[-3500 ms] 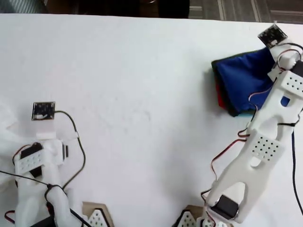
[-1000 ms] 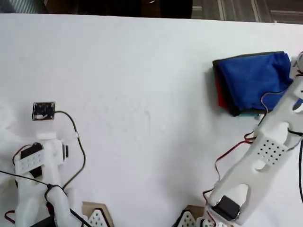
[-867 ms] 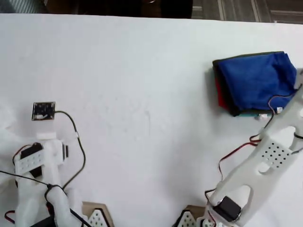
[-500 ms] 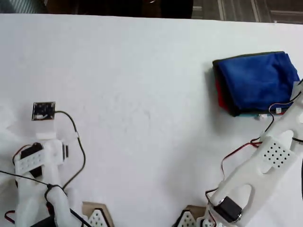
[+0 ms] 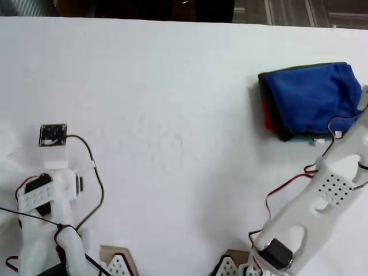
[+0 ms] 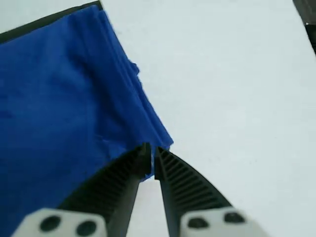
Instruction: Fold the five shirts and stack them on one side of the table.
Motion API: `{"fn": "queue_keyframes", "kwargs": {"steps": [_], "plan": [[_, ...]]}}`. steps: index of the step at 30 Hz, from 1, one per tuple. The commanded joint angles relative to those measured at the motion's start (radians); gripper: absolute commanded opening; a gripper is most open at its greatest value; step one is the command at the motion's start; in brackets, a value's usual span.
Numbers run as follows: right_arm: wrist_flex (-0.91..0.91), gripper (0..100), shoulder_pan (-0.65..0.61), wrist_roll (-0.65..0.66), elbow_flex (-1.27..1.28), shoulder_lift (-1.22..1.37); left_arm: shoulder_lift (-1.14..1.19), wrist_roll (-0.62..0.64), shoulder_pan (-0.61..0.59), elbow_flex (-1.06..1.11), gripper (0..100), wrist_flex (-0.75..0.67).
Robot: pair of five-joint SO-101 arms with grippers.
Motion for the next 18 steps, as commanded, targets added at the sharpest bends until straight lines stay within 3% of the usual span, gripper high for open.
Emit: {"fn": "queue_keyframes", "kwargs": {"steps": [1,12,18], "plan": [[0.035,1.9,-0.053,-0.011,0.015,-0.124,-0.026,0.002,-0.005,-0.002,15,-0.011],[0.028,2.0,-0.236,0.009,0.707,-0.456,-0.026,0.002,-0.005,-0.002,15,-0.011],[-0.033,2.0,-0.268,0.008,0.858,-0.475,-0.026,0.002,-0.005,-0.002,15,-0.011]]}}
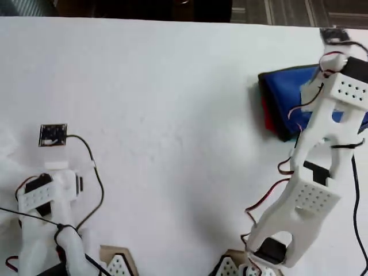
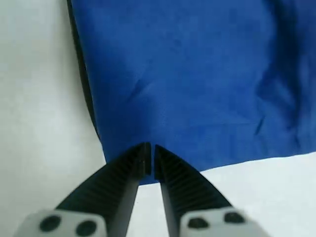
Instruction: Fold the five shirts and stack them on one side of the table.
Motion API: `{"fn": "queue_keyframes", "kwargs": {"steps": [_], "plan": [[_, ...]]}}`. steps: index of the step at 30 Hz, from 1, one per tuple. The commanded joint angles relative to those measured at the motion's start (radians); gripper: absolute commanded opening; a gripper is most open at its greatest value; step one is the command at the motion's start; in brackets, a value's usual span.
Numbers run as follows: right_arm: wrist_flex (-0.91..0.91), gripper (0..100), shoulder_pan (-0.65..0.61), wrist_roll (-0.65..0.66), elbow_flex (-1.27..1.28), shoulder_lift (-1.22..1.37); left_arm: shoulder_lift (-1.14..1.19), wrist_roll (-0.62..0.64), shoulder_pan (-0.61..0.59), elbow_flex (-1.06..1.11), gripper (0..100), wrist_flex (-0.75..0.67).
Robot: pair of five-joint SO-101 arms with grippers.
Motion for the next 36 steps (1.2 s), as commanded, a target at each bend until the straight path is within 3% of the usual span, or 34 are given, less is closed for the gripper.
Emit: {"fn": "queue_keyframes", "kwargs": {"steps": [1,14,26,31,36], "plan": [[-0.024,2.0,-0.008,0.003,0.049,-0.056,-0.026,0.002,-0.005,-0.002,15,-0.011],[-0.031,2.0,-0.035,0.003,0.068,0.062,-0.026,0.002,-0.005,-0.002,15,-0.011],[0.038,2.0,-0.093,0.003,0.138,-0.473,-0.026,0.002,-0.005,-0.002,15,-0.011],[0.038,2.0,-0.142,0.005,0.408,-0.760,-0.026,0.002,-0.005,-0.002,15,-0.011],[-0.068,2.1,-0.286,0.005,0.908,-1.023,-0.026,0.002,-0.005,-0.002,15,-0.011]]}}
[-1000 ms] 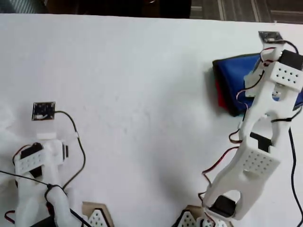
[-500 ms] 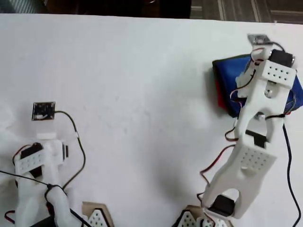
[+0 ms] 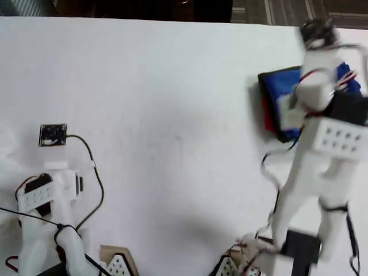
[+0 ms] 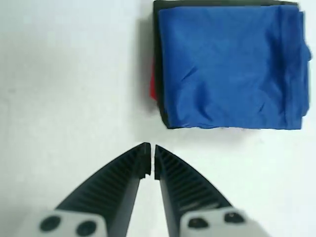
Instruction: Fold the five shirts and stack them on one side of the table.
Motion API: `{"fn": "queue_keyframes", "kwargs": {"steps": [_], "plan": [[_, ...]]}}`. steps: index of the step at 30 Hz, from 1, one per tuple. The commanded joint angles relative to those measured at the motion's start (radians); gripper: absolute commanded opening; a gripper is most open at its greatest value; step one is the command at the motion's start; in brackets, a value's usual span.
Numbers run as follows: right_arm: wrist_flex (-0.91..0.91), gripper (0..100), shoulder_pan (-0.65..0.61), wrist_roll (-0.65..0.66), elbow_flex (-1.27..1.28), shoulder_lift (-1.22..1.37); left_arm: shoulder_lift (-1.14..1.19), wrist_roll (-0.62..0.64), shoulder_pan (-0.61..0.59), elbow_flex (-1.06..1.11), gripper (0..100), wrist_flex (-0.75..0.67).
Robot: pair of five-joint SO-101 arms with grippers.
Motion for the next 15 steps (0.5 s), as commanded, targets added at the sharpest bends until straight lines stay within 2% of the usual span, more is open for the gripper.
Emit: {"fn": "queue_keyframes", "kwargs": {"steps": [1,9,15], "plan": [[-0.142,2.1,-0.091,0.006,0.394,-0.225,-0.026,0.002,-0.005,-0.002,15,-0.011],[-0.682,2.1,-0.151,0.005,1.212,-0.487,-0.026,0.002,-0.005,-0.002,15,-0.009],[-1.009,2.1,-0.156,-0.025,1.544,-0.545,-0.026,0.002,-0.005,-0.002,15,-0.009]]}}
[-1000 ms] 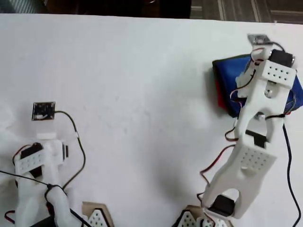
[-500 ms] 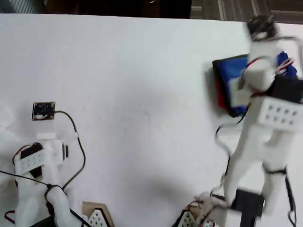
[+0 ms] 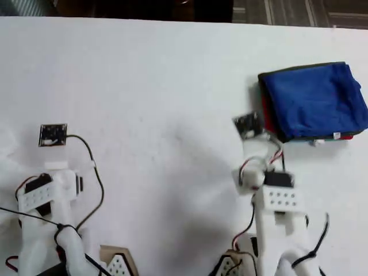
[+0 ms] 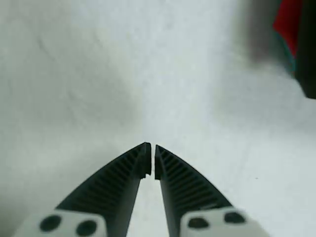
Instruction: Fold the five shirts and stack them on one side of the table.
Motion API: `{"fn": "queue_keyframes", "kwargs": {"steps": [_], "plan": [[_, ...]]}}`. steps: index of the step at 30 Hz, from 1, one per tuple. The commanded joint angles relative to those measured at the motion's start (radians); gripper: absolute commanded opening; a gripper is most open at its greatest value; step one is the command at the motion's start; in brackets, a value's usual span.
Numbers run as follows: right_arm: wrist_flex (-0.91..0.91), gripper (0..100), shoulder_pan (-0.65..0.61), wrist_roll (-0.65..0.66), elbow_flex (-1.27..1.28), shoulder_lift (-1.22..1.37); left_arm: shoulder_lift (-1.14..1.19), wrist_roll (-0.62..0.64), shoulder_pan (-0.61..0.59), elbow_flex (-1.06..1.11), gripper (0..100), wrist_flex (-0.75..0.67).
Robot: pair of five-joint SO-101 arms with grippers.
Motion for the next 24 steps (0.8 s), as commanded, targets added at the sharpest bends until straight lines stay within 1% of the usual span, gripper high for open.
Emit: {"fn": "queue_keyframes", "kwargs": {"steps": [1,3,11,15,18,20,22,24], "plan": [[-0.179,2.1,-0.012,-0.048,0.144,-0.053,-0.026,0.002,-0.005,-0.002,15,-0.009],[-0.189,2.1,-0.004,-0.072,0.146,-0.073,-0.026,0.002,-0.005,-0.002,15,-0.009],[-0.214,2.1,-0.012,-0.072,0.170,-0.094,-0.028,0.002,-0.005,-0.015,16,0.002],[-0.213,2.1,-0.012,-0.072,0.170,-0.093,-0.028,0.002,-0.011,-0.093,16,0.141],[-0.213,2.1,-0.012,-0.072,0.170,-0.093,-0.028,-0.003,-0.017,-0.193,16,0.267],[-0.211,2.1,-0.012,-0.072,0.170,-0.093,-0.028,-0.006,-0.043,-0.275,16,0.341],[-0.211,2.1,-0.012,-0.072,0.170,-0.093,-0.023,-0.012,-0.095,-0.352,17,0.382],[-0.211,2.1,-0.012,-0.072,0.170,-0.093,-0.018,-0.064,-0.150,-0.398,21,0.377]]}}
